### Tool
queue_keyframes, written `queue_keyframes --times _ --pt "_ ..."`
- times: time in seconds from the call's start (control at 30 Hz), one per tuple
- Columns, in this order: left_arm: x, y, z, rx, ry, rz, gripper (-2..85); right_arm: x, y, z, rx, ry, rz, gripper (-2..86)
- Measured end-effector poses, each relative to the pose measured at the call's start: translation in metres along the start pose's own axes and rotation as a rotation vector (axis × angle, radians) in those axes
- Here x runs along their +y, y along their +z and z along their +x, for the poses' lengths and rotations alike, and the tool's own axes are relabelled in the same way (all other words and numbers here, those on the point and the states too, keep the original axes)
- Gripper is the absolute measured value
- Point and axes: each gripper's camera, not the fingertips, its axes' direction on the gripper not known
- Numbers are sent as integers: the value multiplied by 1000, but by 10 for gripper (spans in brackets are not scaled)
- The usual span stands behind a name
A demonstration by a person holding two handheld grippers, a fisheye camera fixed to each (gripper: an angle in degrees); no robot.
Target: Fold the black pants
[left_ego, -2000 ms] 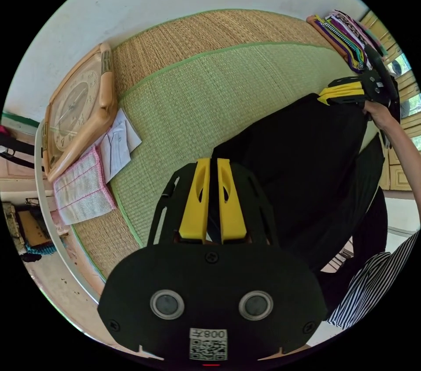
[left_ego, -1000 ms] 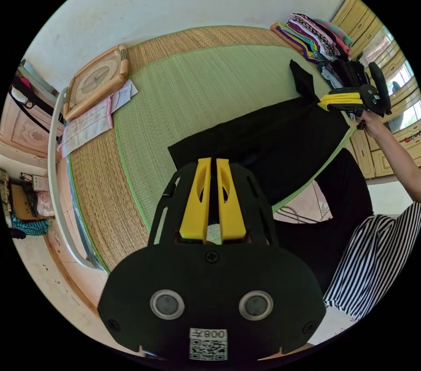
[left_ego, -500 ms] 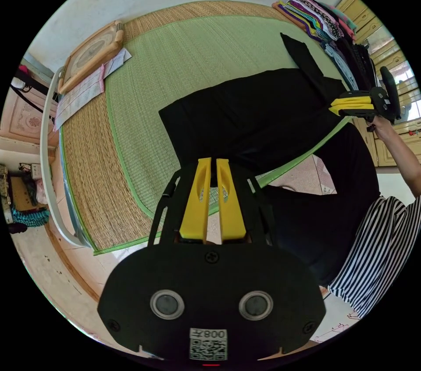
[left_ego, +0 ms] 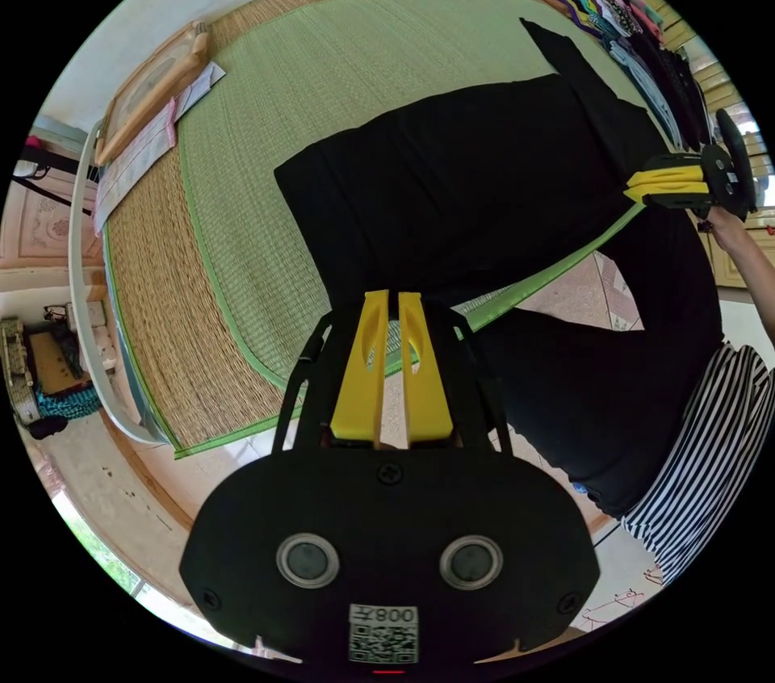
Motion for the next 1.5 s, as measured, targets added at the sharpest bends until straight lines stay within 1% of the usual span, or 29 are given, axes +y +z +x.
queue_keyframes --times 0.2,0.5,0.8,1.1,1.23,1.37,1.5 --pt "17 16 -16 -10 6 -21 18 6 7 20 -21 -5 -19 9" --pt "48 34 -56 4 -29 -18 18 26 -10 35 -34 -51 31 10" --pt "83 55 -103 35 -71 -12 14 38 5 49 -39 -48 -19 15" --pt "147 65 -176 176 -184 89 9 50 -12 63 -64 -18 9 18" --pt "183 68 -205 219 -261 182 5 56 -24 66 -70 -1 30 20" --pt "190 78 -199 317 -222 282 3 62 -38 68 -91 26 54 23" --pt "166 105 -167 455 -101 289 2 68 -52 75 -154 86 84 25"
